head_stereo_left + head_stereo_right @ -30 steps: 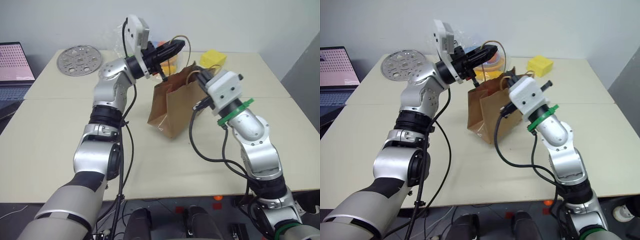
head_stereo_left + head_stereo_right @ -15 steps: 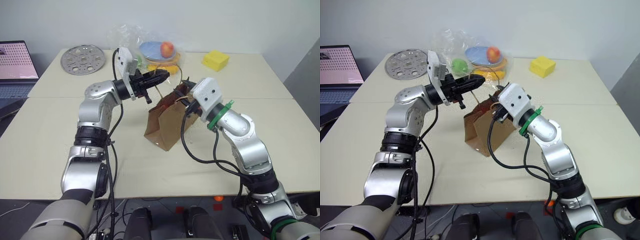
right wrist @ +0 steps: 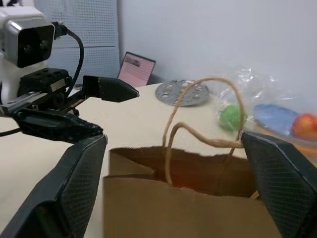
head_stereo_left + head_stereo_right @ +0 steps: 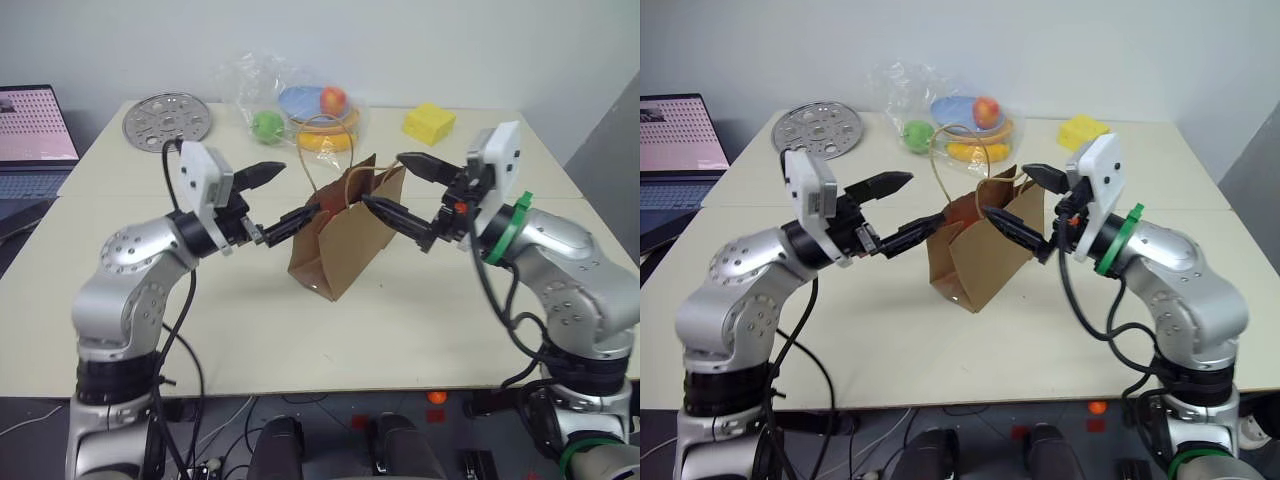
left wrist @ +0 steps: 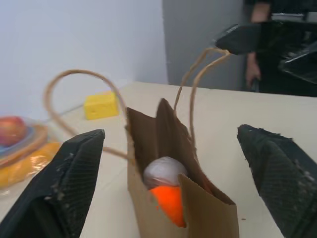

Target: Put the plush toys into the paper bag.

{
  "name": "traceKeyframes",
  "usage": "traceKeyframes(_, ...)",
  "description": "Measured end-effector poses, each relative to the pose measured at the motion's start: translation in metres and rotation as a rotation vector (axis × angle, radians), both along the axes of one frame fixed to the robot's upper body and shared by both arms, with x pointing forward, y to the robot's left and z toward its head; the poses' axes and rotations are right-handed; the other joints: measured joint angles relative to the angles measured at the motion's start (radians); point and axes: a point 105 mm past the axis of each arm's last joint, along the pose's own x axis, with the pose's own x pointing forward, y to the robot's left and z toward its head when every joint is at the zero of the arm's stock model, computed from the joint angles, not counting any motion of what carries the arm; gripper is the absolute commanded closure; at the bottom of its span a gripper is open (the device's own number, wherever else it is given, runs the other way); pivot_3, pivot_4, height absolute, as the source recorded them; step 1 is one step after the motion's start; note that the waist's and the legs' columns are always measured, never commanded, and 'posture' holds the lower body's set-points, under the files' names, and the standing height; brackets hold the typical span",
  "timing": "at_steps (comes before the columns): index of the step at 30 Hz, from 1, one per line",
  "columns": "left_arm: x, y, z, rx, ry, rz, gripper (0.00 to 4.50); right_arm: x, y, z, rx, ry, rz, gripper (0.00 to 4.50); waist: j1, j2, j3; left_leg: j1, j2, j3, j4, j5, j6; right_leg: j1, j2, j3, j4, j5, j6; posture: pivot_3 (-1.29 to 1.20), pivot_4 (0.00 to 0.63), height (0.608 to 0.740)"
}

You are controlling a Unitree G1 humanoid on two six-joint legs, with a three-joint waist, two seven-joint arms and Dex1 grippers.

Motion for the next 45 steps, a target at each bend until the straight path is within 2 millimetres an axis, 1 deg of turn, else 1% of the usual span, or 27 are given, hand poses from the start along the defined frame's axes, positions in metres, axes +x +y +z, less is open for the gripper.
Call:
traceKeyframes(2, -0.001, 0.004, -0.021, -0.021, 0.075, 0.049, 0.04, -0.002, -0.011, -0.002, -0.005, 0.048, -0.008, 0.0, 0.001, 0.0, 0.0, -0.001, 0.0, 0.0, 0.0, 0.0, 0.0, -0.001, 0.0, 0.0, 0.0, 0.0, -0.001, 0.0, 0.15, 0.74)
traceKeyframes(4, -0.004, 0.001, -0.031, -0.034, 0.106, 0.061, 0.04, -0.006, -0.014, -0.006, -0.023, 0.095, 0.01, 0.0, 0.002, 0.0, 0.0, -0.001, 0.0, 0.0, 0.0, 0.0, 0.0, -0.001, 0.0, -0.001, 0.0, -0.001, -0.002, 0.0, 0.15, 0.74)
traceKeyframes(6, -0.006, -0.004, -0.037, -0.037, 0.126, 0.055, 0.04, -0.01, -0.015, -0.009, -0.023, 0.134, 0.03, 0.0, 0.001, 0.0, 0.0, -0.001, 0.0, -0.001, 0.0, 0.0, 0.0, -0.001, 0.001, 0.0, 0.0, -0.002, -0.003, 0.0, 0.15, 0.74)
traceKeyframes(9, -0.002, -0.013, -0.045, -0.071, 0.131, 0.044, 0.04, -0.014, -0.014, -0.016, -0.017, 0.187, 0.064, 0.0, 0.001, 0.0, 0.0, -0.001, 0.0, 0.0, 0.0, 0.0, 0.0, -0.001, 0.001, 0.001, 0.0, -0.002, -0.003, 0.0, 0.15, 0.74)
traceKeyframes(13, 0.006, -0.026, -0.064, -0.079, 0.161, 0.026, 0.04, -0.015, -0.012, -0.018, -0.017, 0.195, 0.056, 0.0, 0.001, 0.0, 0.0, -0.001, -0.001, 0.0, 0.0, 0.0, 0.001, -0.002, 0.001, 0.002, -0.001, -0.001, -0.002, 0.0, 0.15, 0.74)
traceKeyframes(15, 0.017, -0.032, -0.07, -0.083, 0.151, 0.049, 0.04, -0.017, -0.007, -0.019, -0.028, 0.195, 0.061, 0.0, 0.001, 0.0, 0.0, -0.002, -0.001, 0.0, 0.0, 0.0, 0.001, -0.002, 0.002, 0.002, -0.001, 0.0, 0.0, 0.0, 0.15, 0.74)
traceKeyframes(18, 0.028, -0.033, -0.078, -0.058, 0.124, 0.097, 0.04, -0.02, -0.006, -0.019, -0.031, 0.191, 0.059, 0.0, 0.001, 0.0, 0.0, -0.002, -0.001, -0.001, 0.0, 0.0, 0.001, -0.002, 0.002, 0.002, -0.001, 0.0, 0.0, 0.0, 0.15, 0.74)
traceKeyframes(21, 0.036, -0.03, -0.094, -0.047, 0.132, 0.158, 0.04, -0.022, -0.005, -0.02, -0.032, 0.193, 0.053, 0.0, 0.001, 0.0, 0.0, -0.003, -0.001, -0.001, -0.001, 0.0, 0.001, -0.003, 0.002, 0.001, -0.001, 0.0, 0.001, 0.0, 0.15, 0.74)
traceKeyframes(22, 0.037, -0.029, -0.098, -0.046, 0.134, 0.164, 0.22, -0.022, -0.005, -0.021, -0.035, 0.194, 0.048, 0.0, 0.001, 0.0, 0.0, -0.003, -0.001, -0.001, -0.001, 0.0, 0.001, -0.003, 0.002, 0.001, -0.001, 0.0, 0.001, 0.0, 0.15, 0.74)
traceKeyframes(24, 0.035, -0.033, -0.098, -0.053, 0.127, 0.144, 0.61, -0.023, -0.007, -0.023, -0.042, 0.2, 0.034, 0.0, 0.001, 0.0, 0.0, -0.004, 0.0, -0.001, -0.001, 0.0, 0.001, -0.003, 0.002, 0.001, -0.001, 0.0, 0.001, 0.0, 0.15, 0.74)
traceKeyframes(26, 0.034, -0.036, -0.098, -0.053, 0.126, 0.123, 1.28, -0.024, -0.007, -0.024, -0.046, 0.201, 0.027, 0.0, 0.001, 0.0, 0.0, -0.003, 0.0, -0.001, -0.001, 0.0, 0.001, -0.003, 0.002, 0.001, -0.001, 0.0, 0.001, 0.0, 0.15, 0.74)
traceKeyframes(27, 0.033, -0.037, -0.098, -0.052, 0.124, 0.115, 1.53, -0.024, -0.008, -0.025, -0.049, 0.203, 0.023, 0.0, 0.001, 0.0, 0.0, -0.003, 0.0, -0.001, -0.001, 0.0, 0.001, -0.003, 0.002, 0.001, -0.001, 0.0, 0.0, 0.0, 0.15, 0.74)
traceKeyframes(30, 0.034, -0.037, -0.098, -0.053, 0.12, 0.11, 2.53, -0.024, -0.009, -0.027, -0.048, 0.21, 0.009, 0.0, 0.001, 0.0, 0.0, -0.003, 0.0, -0.001, 0.0, 0.0, 0.001, -0.003, 0.002, 0.002, -0.001, 0.0, 0.0, 0.0, 0.15, 0.74)
traceKeyframes(33, 0.036, -0.038, -0.097, -0.052, 0.12, 0.098, 3.29, -0.023, -0.011, -0.027, -0.052, 0.207, -0.002, 0.0, 0.001, 0.0, 0.0, -0.003, -0.001, -0.001, 0.0, 0.0, 0.001, -0.003, 0.002, 0.002, -0.002, 0.0, 0.0, 0.0, 0.15, 0.74)
traceKeyframes(35, 0.038, -0.039, -0.096, -0.054, 0.119, 0.095, 3.91, -0.023, -0.011, -0.026, -0.05, 0.201, -0.005, 0.0, 0.001, 0.0, 0.0, -0.003, -0.001, -0.001, 0.0, 0.0, 0.001, -0.003, 0.002, 0.002, -0.002, 0.0, 0.0, 0.0, 0.15, 0.74)
traceKeyframes(37, 0.038, -0.04, -0.096, -0.069, 0.126, 0.091, 4.43, -0.022, -0.012, -0.025, -0.049, 0.194, -0.009, 0.0, 0.001, 0.0, 0.0, -0.003, -0.001, -0.001, 0.0, 0.0, 0.001, -0.003, 0.002, 0.002, -0.002, 0.0, 0.0, 0.0, 0.15, 0.74)
traceKeyframes(40, 0.039, -0.041, -0.096, -0.112, 0.162, 0.081, 4.47, -0.021, -0.014, -0.024, -0.059, 0.187, -0.023, 0.0, 0.001, 0.0, 0.0, -0.004, 0.0, -0.001, -0.001, 0.0, 0.001, -0.003, 0.002, 0.001, -0.002, 0.0, 0.001, 0.0, 0.15, 0.74)
traceKeyframes(42, 0.042, -0.043, -0.093, -0.121, 0.187, 0.041, 4.47, -0.021, -0.016, -0.024, -0.073, 0.183, -0.033, 0.0, 0.001, 0.0, 0.0, -0.004, 0.0, -0.001, -0.001, 0.0, 0.001, -0.003, 0.002, 0.001, -0.002, 0.0, 0.001, 0.0, 0.15, 0.74)
traceKeyframes(45, 0.053, -0.045, -0.072, -0.092, 0.151, -0.036, 4.47, -0.024, -0.023, -0.018, -0.092, 0.174, -0.045, 0.0, 0.003, 0.0, 0.0, -0.004, -0.001, -0.001, 0.0, 0.0, 0.001, -0.003, 0.002, 0.0, -0.002, 0.0, 0.0, 0.0, 0.15, 0.74)
